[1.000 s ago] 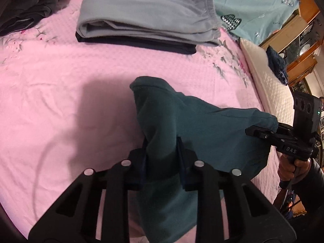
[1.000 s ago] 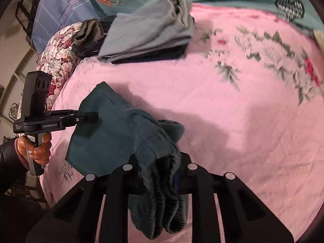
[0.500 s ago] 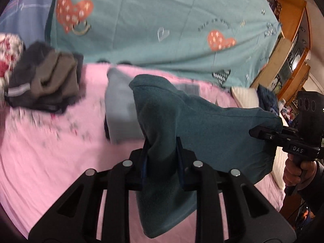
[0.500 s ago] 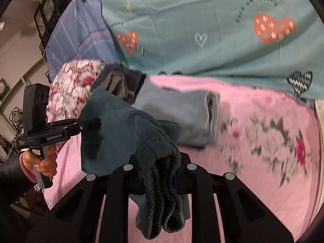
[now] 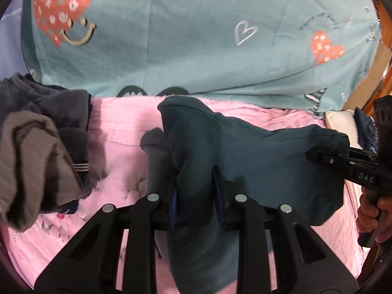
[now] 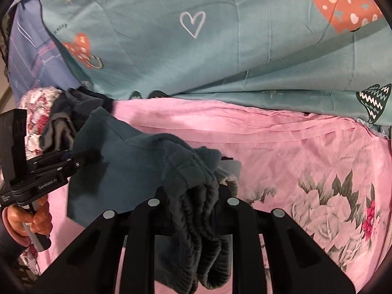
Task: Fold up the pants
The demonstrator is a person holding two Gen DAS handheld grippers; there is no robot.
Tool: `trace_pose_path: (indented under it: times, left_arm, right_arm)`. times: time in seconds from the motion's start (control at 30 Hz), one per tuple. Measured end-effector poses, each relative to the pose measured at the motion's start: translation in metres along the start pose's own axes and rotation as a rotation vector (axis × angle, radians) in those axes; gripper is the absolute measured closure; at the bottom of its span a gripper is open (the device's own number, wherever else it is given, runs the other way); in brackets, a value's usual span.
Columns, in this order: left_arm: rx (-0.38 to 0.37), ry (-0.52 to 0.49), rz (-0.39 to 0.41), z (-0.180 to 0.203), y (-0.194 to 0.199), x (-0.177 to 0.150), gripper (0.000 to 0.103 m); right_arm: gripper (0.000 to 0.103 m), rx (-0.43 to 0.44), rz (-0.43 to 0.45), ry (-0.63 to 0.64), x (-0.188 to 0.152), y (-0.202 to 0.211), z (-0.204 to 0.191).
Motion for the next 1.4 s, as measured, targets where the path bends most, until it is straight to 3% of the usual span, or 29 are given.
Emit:
trace_pose_path:
  times: [0.03, 0.07, 0.13, 0.2, 0.27, 0.37, 0.47, 0.53, 0.63, 0.77, 0.9, 1.13, 1.4]
  left_arm:
    - [0.021, -0.002, 0.002, -0.003, -0.006, -0.002, 0.067]
    - [0.04, -0.002, 0.003, -0.006, -0.01, -0.003, 0.05]
    - [0.069, 0.013, 0.012, -0.014, -0.018, -0.007, 0.037]
    - [0.069, 0.02, 0.014, -0.016, -0.019, -0.009, 0.031]
    - [0.125, 0.013, 0.02, -0.021, -0.014, -0.006, 0.014]
    - [0.166, 0.009, 0.034, -0.024, 0.004, 0.002, 0.012]
    - [0.234, 0.027, 0.104, -0.027, 0.041, 0.009, 0.006]
    - [0.257, 0.022, 0.14, -0.022, 0.064, 0.01, 0.005]
    - [0.298, -0.006, 0.178, -0.004, 0.098, 0.005, 0.002]
    - [0.294, -0.034, 0.18, 0.029, 0.131, -0.012, 0.002]
    - [0.305, -0.023, 0.175, 0.052, 0.161, -0.041, 0.002]
    - [0.323, 0.016, 0.145, 0.065, 0.186, -0.087, 0.002]
    - [0.348, 0.033, 0.135, 0.066, 0.202, -0.112, 0.002]
  right_arm:
    - [0.078, -0.011, -0.009, -0.004, -0.001, -0.005, 0.003]
    - [0.077, -0.026, -0.017, -0.012, -0.002, -0.011, 0.007]
    - [0.06, -0.031, -0.039, -0.035, -0.006, -0.022, 0.014]
    - [0.048, -0.05, -0.035, -0.031, -0.009, -0.024, 0.014]
    - [0.042, -0.093, -0.034, -0.007, -0.008, -0.021, 0.015]
    - [0.041, -0.134, -0.058, -0.003, -0.008, -0.006, 0.013]
    - [0.028, -0.207, -0.039, 0.01, -0.008, 0.025, 0.01]
    - [0.013, -0.244, 0.028, 0.023, -0.007, 0.057, 0.002]
    - [0.008, -0.278, 0.114, 0.037, -0.01, 0.099, -0.013]
    - [0.006, -0.283, 0.163, 0.05, -0.028, 0.135, -0.034]
    - [0.006, -0.221, 0.161, -0.001, -0.061, 0.157, -0.045]
    - [0.006, -0.184, 0.15, -0.016, -0.105, 0.175, -0.055]
    - [0.006, -0.153, 0.135, -0.014, -0.124, 0.176, -0.062]
Point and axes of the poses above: each gripper's, at about its wrist camera, not at the fingertips, and y roughly against the way its jaws point, z to its right, x to its top, the point moved 9 cm from there along -y, roughly the way its jaws point, and after that the axes turned 3 degrees about -x, right-handed, at the moved point
